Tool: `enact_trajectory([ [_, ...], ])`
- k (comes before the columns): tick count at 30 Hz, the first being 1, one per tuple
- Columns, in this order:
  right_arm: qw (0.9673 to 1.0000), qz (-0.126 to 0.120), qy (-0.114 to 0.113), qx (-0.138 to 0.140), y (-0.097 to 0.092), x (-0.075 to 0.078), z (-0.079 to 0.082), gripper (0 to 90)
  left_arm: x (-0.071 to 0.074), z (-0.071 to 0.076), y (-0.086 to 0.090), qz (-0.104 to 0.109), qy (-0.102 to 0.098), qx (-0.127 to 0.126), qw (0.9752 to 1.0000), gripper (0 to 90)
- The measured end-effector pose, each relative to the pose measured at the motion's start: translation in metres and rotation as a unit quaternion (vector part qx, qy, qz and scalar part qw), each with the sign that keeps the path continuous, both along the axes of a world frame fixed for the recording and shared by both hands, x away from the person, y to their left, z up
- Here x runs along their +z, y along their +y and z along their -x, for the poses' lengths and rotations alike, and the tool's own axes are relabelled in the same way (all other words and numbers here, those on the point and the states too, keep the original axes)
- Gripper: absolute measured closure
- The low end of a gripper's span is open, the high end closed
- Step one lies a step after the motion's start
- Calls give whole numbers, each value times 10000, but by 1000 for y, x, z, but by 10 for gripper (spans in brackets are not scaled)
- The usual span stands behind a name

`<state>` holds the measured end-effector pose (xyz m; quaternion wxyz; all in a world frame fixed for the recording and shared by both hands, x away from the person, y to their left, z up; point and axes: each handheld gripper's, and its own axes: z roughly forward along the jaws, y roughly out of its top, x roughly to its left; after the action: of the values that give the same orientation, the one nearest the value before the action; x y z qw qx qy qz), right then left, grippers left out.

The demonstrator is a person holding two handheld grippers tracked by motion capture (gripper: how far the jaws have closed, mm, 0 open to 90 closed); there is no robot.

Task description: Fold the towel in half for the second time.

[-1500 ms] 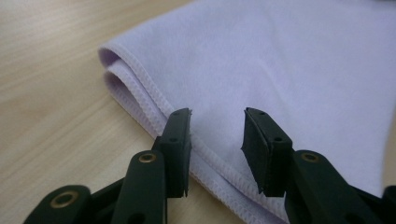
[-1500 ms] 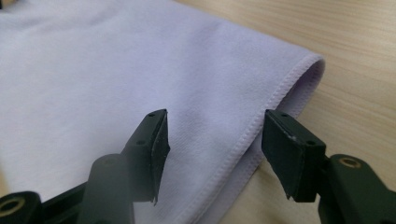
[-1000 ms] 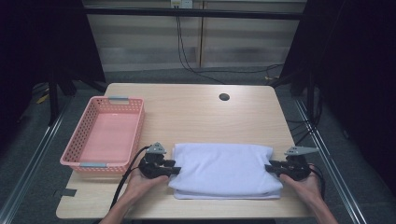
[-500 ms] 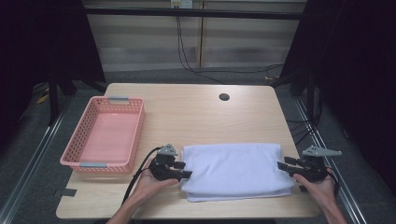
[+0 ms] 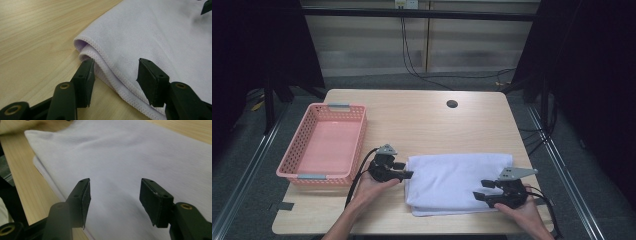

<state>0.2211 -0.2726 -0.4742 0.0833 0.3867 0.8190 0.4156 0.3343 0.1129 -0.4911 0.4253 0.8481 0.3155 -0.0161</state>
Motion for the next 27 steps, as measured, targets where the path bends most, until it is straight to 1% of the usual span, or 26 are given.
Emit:
enact_trajectory([
  [2, 9999, -95, 27, 121, 11, -1, -4, 428, -1, -1, 0, 27, -10, -24, 10000, 484],
  [3, 9998, -122, 28, 165, 17, -1, -6, 429, -2, -2, 0, 32, -5, 13, 10000, 482],
  [4, 9997, -141, 8, 215, 23, -1, -8, 430, -3, -3, -1, -7, 13, 25, 10000, 477],
  [5, 9994, -163, 37, 316, 29, 0, -9, 435, -4, -5, -1, -15, 34, 22, 10000, 477],
  [6, 9991, -136, 18, 403, 36, 0, -9, 435, -6, -5, -3, -56, 5, 36, 10000, 480],
  [7, 9988, -152, 21, 473, 43, 0, -10, 436, -7, -7, -5, -160, 22, 52, 9999, 489],
  [10, 9971, -96, 52, 753, 65, -2, -11, 436, -8, -11, -12, -193, -12, -71, 9998, 513],
  [12, 9960, -92, 108, 884, 78, -4, -13, 434, -10, -12, -17, -238, -43, -104, 9997, 522],
  [15, 9938, -111, 165, 1093, 95, -8, -14, 438, -11, -13, -18, -202, -50, -109, 9997, 534],
  [17, 9922, -92, 217, 1220, 107, -9, -14, 437, -12, -15, -17, -138, -13, -112, 9998, 553],
  [18, 9914, -105, 208, 1285, 114, -10, -15, 437, -12, -16, -17, -118, 5, -83, 9999, 558],
  [19, 9906, -74, 212, 1348, 121, -9, -15, 436, -12, -17, -17, -115, 11, -93, 9999, 559],
  [21, 9887, -117, 164, 1488, 134, -7, -17, 434, -12, -19, -20, -156, -21, -85, 9998, 559],
  [22, 9874, -181, 171, 1563, 141, -6, -17, 435, -12, -19, -21, -158, -22, -64, 9999, 558],
  [24, 9860, -114, 144, 1657, 153, -6, -15, 434, -12, -22, -23, -114, -26, -35, 9999, 557],
  [25, 9856, -90, 149, 1685, 158, -8, -15, 428, -12, -23, -24, -132, -15, -45, 9999, 557],
  [27, 9854, -39, 148, 1695, 164, -12, -15, 428, -13, -24, -23, -48, 44, -1, 10000, 557],
])
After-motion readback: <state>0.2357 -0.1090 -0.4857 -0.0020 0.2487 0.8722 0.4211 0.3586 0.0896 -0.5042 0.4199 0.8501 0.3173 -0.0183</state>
